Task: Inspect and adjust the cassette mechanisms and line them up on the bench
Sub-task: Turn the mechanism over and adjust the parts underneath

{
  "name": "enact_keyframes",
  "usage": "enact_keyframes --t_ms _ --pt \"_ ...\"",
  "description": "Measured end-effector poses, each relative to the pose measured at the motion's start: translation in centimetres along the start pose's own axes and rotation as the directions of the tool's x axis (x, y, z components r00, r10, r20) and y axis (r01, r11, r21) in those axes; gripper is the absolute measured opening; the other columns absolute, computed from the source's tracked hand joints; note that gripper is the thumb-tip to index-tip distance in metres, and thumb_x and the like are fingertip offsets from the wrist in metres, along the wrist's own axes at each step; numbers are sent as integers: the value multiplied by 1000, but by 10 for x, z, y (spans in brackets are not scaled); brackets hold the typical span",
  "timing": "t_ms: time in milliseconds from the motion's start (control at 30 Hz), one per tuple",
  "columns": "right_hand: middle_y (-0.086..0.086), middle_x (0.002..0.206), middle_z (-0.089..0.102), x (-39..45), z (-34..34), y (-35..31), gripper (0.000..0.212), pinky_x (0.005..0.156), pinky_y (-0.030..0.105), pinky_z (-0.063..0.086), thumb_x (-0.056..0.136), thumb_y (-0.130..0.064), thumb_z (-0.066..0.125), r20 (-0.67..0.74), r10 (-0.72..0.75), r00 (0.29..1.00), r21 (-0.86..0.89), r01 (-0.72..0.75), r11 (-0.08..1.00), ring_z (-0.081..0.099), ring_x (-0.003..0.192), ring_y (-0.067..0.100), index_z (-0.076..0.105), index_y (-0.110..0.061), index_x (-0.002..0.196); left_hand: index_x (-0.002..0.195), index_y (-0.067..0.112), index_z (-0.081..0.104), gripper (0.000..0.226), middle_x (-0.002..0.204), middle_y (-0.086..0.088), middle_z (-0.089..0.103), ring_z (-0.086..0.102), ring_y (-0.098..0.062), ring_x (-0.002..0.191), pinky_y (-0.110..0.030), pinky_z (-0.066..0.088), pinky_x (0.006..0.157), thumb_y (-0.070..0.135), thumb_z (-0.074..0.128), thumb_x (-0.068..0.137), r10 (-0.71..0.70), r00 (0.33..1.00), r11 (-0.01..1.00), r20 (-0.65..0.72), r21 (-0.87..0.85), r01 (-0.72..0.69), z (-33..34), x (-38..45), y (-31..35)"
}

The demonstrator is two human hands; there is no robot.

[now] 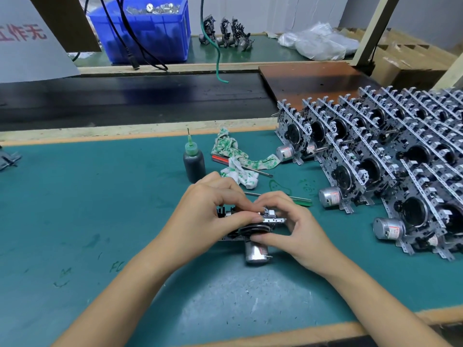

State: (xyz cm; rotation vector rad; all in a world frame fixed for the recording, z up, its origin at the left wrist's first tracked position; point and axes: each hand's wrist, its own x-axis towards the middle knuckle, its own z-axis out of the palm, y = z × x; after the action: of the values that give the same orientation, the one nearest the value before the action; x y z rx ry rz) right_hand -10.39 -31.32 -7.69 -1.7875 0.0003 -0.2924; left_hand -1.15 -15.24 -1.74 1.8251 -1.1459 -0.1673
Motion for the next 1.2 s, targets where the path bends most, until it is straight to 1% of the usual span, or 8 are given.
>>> enact_keyframes --t_ms 133,267,433,733,867,1033,1133,1200 --pt "0 104 60 -2 -2 -3 36 92 22 42 65 -17 79 12 1 1000 -79 0 997 58 104 11 64 -20 99 79 22 78 19 68 14 59 47 -4 75 -12 34 71 36 70 70 -15 1000 1000 2 -1 15 0 -1 -1" --pt "-18 98 62 -13 -17 0 36 89 24 42 68 -48 73 -33 -117 993 -494 86 865 54 99 2 61 -39 101 83 28 76 17 70 17 58 48 -4 76 -17 35 74 37 69 71 -15 1000 1000 -15 10 15 1 -1 1" --pt "-8 74 63 -15 -22 2 37 70 34 47 74 -54 61 -4 -230 973 -743 151 652 56 77 12 74 -20 81 84 28 76 15 69 18 58 48 -2 77 -18 34 74 37 70 73 -16 1000 1000 -21 20 16 2 -2 -1" --pt "-14 80 66 -17 -24 -4 36 76 35 46 81 -48 53 -23 -184 983 -620 130 773 50 84 6 75 -20 85 84 30 75 17 69 18 59 49 -2 76 -15 35 73 39 69 71 -19 1000 1000 -22 5 19 1 -2 -1" --pt "-14 78 64 -18 -20 -4 40 76 36 47 81 -50 54 6 -188 982 -635 149 758 50 83 9 75 -16 81 82 26 77 18 70 16 61 50 -4 78 -14 35 73 36 69 70 -38 999 999 -17 17 39 2 -2 1" --pt "-18 89 61 -19 -21 -10 34 83 30 45 77 -53 56 -65 -183 981 -531 121 838 53 89 4 67 -28 97 80 26 77 18 69 14 62 52 -7 78 -16 37 71 37 70 69 -49 998 999 -29 -5 49 2 -2 -1" --pt "-14 81 54 -13 -18 -23 24 72 20 42 78 -51 57 -140 -259 956 -512 154 845 51 78 3 54 -33 94 80 24 77 14 68 9 63 54 -9 73 -17 38 66 38 72 78 -28 999 1000 -42 7 28 2 -2 -1" --pt "-19 72 44 -5 -14 -35 26 62 19 37 80 -51 55 -77 -303 950 -625 190 757 42 67 3 52 -26 84 79 25 75 18 64 6 61 54 -8 66 -18 39 61 36 64 86 -32 994 999 -100 -29 29 4 0 0"
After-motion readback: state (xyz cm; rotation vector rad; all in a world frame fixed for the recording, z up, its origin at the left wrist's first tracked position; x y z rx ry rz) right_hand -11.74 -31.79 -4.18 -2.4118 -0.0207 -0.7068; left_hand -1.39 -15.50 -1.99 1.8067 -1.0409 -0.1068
